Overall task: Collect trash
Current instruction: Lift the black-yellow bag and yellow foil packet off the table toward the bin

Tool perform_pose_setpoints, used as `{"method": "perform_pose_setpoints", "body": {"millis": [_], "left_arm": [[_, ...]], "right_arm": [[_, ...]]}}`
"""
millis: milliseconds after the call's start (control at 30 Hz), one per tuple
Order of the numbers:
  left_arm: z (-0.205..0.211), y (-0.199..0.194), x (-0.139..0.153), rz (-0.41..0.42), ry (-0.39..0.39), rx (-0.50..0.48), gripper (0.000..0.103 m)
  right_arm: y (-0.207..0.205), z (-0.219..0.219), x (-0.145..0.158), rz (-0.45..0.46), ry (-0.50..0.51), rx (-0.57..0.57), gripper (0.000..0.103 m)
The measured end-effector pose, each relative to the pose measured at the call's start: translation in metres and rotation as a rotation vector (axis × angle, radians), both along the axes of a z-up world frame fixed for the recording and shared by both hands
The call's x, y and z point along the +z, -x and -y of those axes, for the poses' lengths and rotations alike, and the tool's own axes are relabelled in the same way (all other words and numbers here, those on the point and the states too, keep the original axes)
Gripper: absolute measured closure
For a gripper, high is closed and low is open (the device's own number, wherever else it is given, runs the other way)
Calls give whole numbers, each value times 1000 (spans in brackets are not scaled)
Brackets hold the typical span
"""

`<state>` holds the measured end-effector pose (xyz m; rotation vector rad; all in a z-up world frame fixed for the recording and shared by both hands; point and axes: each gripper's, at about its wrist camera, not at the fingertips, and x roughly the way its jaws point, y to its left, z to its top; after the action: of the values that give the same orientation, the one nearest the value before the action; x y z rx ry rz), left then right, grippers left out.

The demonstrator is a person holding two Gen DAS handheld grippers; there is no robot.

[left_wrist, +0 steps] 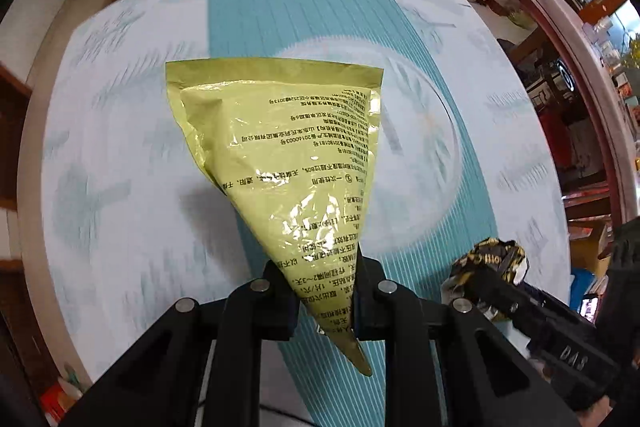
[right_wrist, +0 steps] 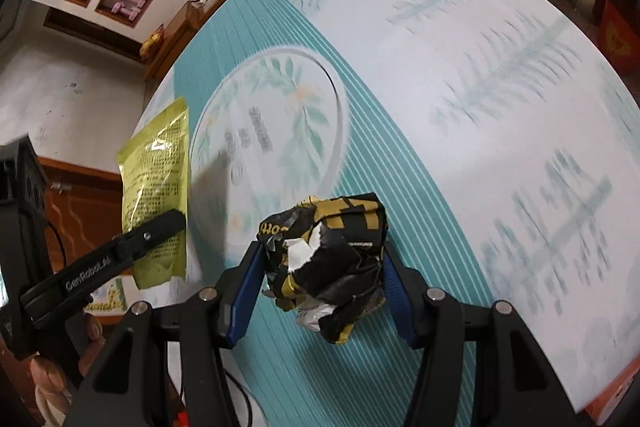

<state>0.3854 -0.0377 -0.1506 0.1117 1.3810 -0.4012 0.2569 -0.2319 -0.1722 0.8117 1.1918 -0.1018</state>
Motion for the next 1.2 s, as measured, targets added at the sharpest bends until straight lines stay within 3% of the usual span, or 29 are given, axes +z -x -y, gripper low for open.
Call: {"method": "perform_pose_setpoints", "body": {"millis": [133, 333, 600, 833, 1200], "left_arm": [[-20, 75, 21, 28, -16, 50, 86], [-45, 195, 49, 92, -50, 140, 86], [-51, 295, 65, 84, -68, 197, 86], [-40, 357, 60, 67, -153, 114, 86], [-24, 392, 32, 57, -216, -10, 86]], "right_arm": [[52, 1, 15, 28, -30, 71, 46], [124, 3, 49, 85, 10, 228, 46], [217, 12, 70, 123, 27, 341, 46], [273, 4, 55, 72, -26, 361, 46], [315, -19, 9, -14, -79, 348, 46]]}}
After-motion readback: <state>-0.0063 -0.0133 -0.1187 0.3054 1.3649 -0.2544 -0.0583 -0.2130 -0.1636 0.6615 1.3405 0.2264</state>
